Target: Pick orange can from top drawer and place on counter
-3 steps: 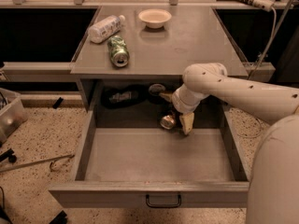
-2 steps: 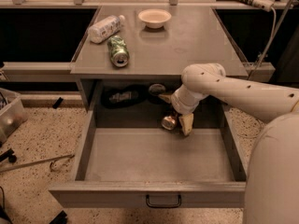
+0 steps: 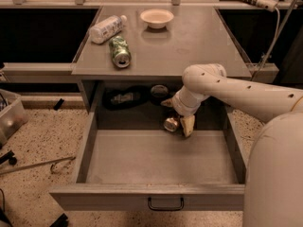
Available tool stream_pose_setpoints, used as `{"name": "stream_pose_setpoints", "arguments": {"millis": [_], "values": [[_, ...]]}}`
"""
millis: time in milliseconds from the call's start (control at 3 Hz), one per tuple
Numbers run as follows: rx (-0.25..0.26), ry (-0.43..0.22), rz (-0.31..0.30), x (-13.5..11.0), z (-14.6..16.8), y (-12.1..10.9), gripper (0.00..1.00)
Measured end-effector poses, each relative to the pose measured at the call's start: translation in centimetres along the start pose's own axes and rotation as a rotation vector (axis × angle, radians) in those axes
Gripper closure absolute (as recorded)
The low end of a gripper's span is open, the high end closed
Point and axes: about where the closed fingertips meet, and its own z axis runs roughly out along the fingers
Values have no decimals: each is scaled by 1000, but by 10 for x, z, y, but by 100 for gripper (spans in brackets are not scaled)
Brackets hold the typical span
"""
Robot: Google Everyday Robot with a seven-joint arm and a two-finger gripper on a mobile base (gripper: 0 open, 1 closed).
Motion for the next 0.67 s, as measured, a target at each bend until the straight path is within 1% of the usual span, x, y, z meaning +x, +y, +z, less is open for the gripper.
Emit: {"name": "stream_pose_setpoints", "arguments": {"millis": [667], "values": [[0,0,0,0,0,0,65]]}}
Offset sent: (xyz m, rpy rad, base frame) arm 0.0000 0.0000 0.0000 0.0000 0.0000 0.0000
